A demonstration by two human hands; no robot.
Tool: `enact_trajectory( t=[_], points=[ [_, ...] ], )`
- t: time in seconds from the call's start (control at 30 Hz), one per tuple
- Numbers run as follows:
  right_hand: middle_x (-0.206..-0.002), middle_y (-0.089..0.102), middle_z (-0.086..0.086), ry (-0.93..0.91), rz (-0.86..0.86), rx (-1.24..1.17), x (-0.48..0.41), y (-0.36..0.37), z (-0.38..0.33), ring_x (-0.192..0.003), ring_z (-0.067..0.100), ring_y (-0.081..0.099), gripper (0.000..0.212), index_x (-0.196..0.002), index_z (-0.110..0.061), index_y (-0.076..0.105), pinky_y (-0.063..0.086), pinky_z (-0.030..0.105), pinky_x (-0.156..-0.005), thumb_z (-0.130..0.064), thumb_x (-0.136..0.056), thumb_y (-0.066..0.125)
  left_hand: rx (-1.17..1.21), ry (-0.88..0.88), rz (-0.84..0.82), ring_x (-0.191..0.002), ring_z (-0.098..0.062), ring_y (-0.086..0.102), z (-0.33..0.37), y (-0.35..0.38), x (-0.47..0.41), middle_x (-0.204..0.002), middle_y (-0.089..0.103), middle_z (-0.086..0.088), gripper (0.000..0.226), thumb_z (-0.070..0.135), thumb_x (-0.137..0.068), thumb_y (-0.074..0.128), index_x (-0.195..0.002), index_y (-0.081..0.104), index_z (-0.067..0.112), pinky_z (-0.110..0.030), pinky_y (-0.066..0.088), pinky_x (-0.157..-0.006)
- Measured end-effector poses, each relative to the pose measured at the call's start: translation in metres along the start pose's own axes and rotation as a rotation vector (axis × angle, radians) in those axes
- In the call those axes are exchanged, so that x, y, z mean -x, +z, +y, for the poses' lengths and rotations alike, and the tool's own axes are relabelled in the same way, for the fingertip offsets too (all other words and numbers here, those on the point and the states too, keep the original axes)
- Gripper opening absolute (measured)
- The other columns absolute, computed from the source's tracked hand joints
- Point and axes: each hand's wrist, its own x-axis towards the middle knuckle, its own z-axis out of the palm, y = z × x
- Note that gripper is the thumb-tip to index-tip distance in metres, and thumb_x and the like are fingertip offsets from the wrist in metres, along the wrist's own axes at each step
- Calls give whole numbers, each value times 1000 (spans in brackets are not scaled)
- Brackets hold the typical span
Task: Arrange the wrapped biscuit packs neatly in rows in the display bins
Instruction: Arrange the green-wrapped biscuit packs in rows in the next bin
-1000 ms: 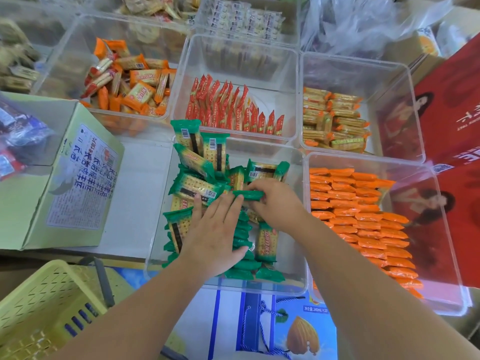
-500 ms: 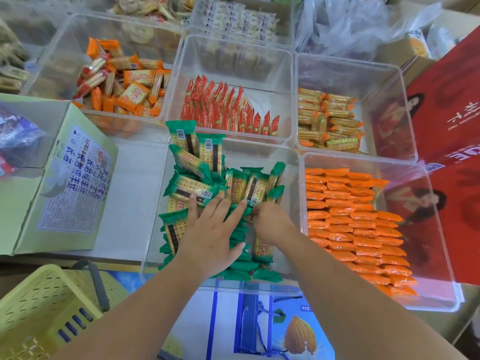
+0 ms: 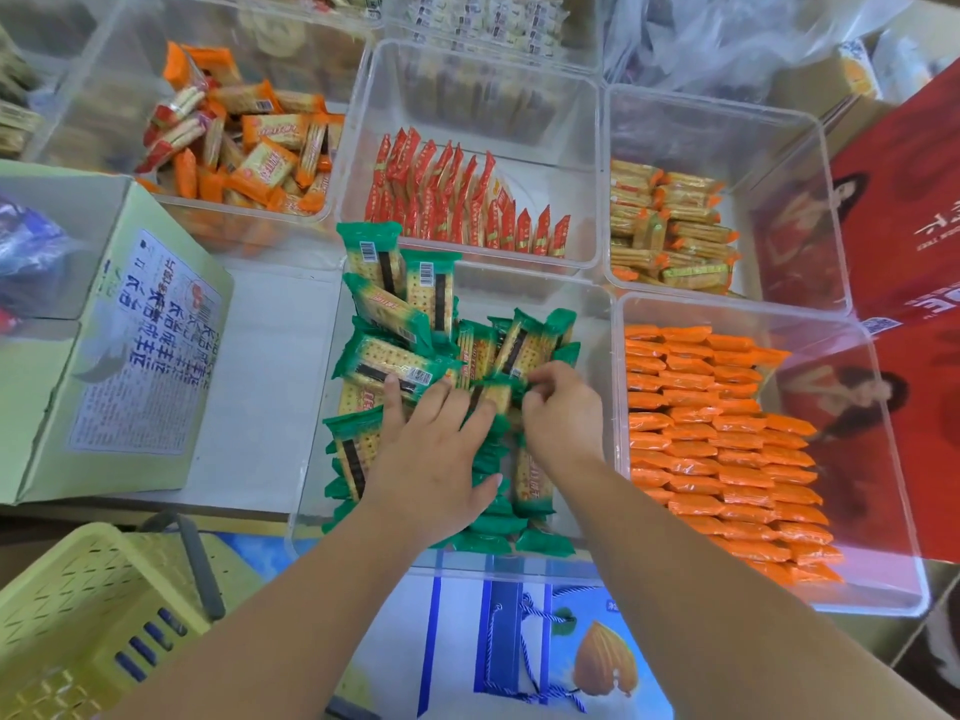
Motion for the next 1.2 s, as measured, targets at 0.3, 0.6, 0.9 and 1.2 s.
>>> enact_trajectory(
  t=[0.3, 0.6, 0.9, 1.2],
  points=[
    [-152, 43, 8, 182, -74, -312, 18, 6, -3, -137, 25, 45, 59, -152, -15, 30, 39, 49, -114, -21, -98, 54, -1, -3, 62, -137, -30, 42, 4, 3, -3, -139, 59, 1, 43, 41, -92, 59, -131, 56, 21, -74, 12, -108],
    [-134, 40, 9, 432, -31, -298, -8, 25, -16, -88, 18, 50, 35, -128, -8, 53, 38, 33, -88, -25, -101, 39, -23, -70, 30, -132, -27, 47, 3, -4, -9, -117, 70, 3, 40, 16, -84, 72, -122, 61, 20, -72, 7, -108],
    [-111, 62, 12, 452, -138, -378, -25, 23, -1, -92, 24, 62, 23, -113, -17, 46, 54, 41, -81, -24, -94, 57, -52, -26, -80, -128, -26, 37, -4, -12, -20, -111, 69, 6, 30, 13, -87, 62, -113, 55, 25, -69, 5, -110],
    [-119, 64, 20, 539, -273, -377, -35, 22, -8, -105, 39, 66, 75, -125, -5, 59, 58, 53, -89, -52, -70, 73, -72, -8, -91, -123, -25, 39, -10, -16, -23, -102, 69, 8, 15, 19, -95, 55, -108, 55, 26, -68, 12, -112]
  ],
)
